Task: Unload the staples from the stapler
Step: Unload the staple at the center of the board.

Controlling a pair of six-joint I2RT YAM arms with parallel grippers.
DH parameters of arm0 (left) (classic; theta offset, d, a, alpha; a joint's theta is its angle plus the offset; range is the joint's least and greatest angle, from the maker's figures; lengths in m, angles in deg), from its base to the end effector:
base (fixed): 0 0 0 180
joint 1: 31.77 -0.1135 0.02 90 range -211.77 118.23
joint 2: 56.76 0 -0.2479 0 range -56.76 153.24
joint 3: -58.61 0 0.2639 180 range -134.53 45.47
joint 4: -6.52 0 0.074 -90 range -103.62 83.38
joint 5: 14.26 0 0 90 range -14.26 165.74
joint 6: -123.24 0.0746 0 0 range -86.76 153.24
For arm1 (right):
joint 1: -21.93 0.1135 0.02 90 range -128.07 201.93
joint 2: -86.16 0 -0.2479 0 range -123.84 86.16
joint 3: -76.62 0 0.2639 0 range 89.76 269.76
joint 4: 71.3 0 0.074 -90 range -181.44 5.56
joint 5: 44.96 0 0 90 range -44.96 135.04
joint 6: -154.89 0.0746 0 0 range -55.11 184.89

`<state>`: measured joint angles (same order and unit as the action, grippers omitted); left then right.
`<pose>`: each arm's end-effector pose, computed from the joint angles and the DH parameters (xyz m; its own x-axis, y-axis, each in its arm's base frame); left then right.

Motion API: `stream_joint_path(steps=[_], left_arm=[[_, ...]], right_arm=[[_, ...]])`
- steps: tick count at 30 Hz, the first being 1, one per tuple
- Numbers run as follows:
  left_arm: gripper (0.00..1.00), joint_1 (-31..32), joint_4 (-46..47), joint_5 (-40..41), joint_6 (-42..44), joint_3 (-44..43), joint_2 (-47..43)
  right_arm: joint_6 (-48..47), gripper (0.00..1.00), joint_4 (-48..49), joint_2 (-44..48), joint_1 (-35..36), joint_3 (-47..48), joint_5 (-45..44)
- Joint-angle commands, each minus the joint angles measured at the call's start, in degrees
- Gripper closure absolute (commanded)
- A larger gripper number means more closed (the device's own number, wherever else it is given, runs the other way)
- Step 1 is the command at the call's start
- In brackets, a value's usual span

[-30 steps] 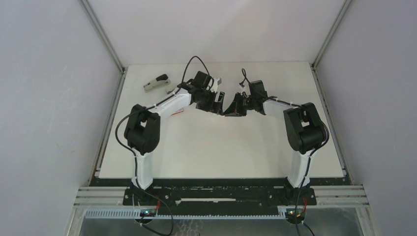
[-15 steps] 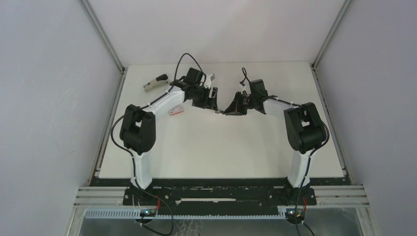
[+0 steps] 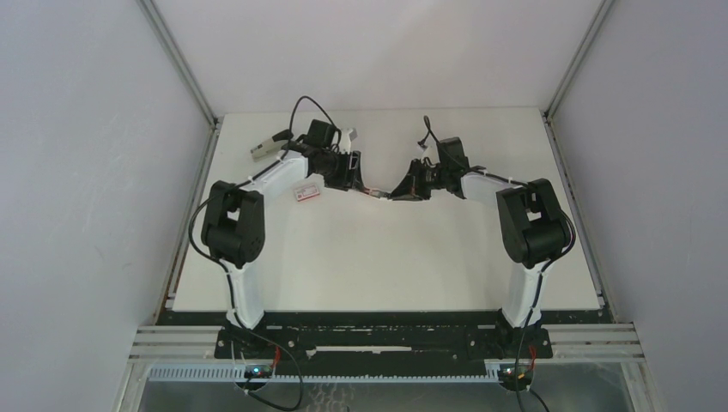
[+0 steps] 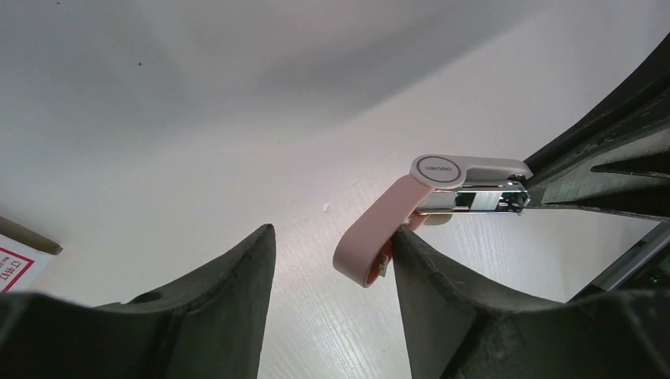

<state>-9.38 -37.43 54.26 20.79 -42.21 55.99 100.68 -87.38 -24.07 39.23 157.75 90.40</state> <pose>0.4098 -0.1984 0.1688 -0.8648 0.1393 -0.4824 0.3665 0.8317 -0.4169 0.3904 0.1772 0.1281 -0.9516 0.1340 -0.2766 -0.1619 0.5466 0.8216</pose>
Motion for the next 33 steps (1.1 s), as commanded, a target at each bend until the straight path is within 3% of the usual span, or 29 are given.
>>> stream_joint_path(steps=[1,9,16,24,33], left_arm=[[0.37,-0.5,2.6,-3.9,0.2,0.9,-4.3],[0.19,-0.5,2.9,-7.8,1.4,-1.1,-6.1],[0.09,-1.7,3.3,-10.4,3.2,-0.6,-7.5],[0.06,-3.1,5.2,-11.6,5.5,3.3,-9.0],[0.06,-3.8,8.7,-12.7,9.3,7.4,-11.0]], right_arm=[[-1.5,1.0,3.0,2.6,-0.3,1.4,1.9],[-5.9,1.0,0.9,3.6,-0.2,2.1,0.1],[-17.6,1.0,-0.9,6.5,-0.1,2.1,-2.2],[-34.3,1.0,-4.3,9.0,3.2,1.3,-9.7],[-47.4,1.0,3.9,14.4,7.0,-6.8,-16.3]])
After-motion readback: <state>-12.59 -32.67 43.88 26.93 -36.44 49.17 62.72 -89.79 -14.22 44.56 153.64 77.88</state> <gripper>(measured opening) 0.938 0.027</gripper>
